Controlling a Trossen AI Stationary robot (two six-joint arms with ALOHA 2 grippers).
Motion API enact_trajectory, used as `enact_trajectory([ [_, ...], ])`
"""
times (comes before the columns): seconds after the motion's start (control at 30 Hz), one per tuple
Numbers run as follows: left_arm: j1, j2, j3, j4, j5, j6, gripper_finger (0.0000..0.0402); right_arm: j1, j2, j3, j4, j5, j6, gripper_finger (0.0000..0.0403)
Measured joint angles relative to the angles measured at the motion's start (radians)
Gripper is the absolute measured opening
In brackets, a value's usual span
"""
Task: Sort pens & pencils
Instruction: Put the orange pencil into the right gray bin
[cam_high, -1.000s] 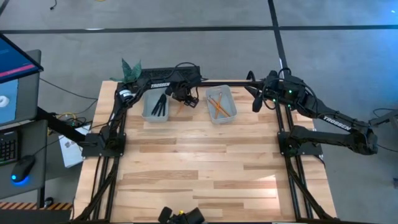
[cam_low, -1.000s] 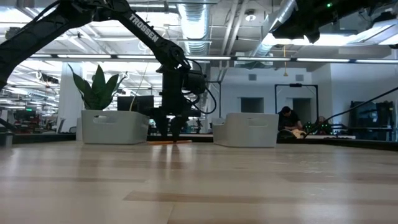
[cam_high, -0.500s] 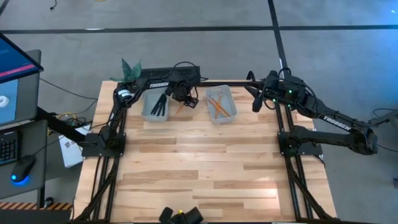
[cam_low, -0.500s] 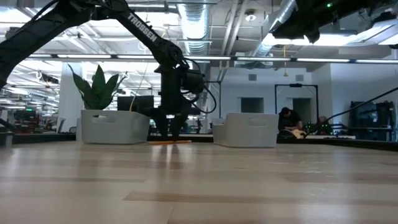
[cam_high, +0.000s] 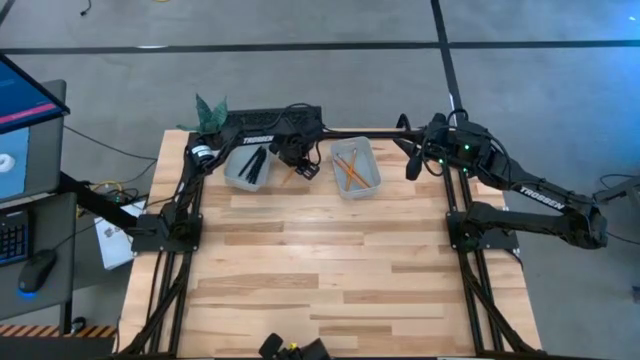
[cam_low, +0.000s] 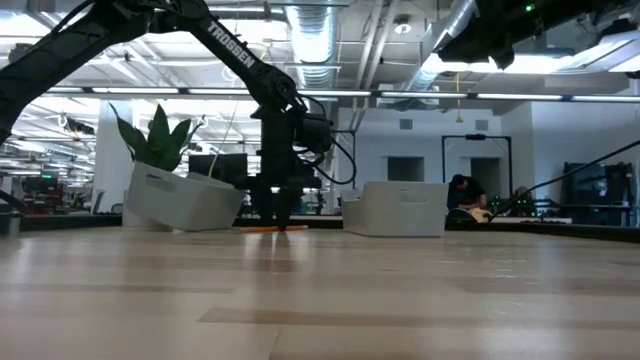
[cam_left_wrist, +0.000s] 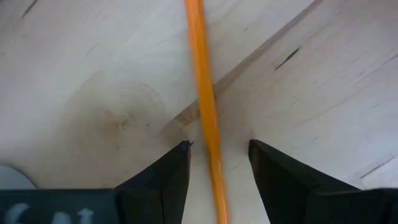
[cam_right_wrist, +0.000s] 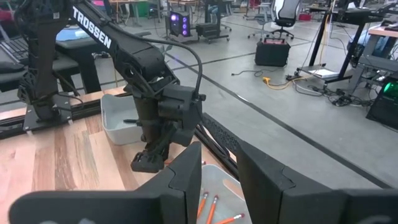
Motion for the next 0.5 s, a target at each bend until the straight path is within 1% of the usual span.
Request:
enact_trajectory([
  [0.17,0.0,0.0,0.0,0.0,0.0,0.0,0.0145,0.0,0.0,0.0,0.0,0.0,0.0,0.0122],
  [0.5,-0.002,0.0,0.0,0.0,-0.001,-0.009,0.0069,0.0,0.0,0.0,0.0,0.0,0.007,0.0122],
])
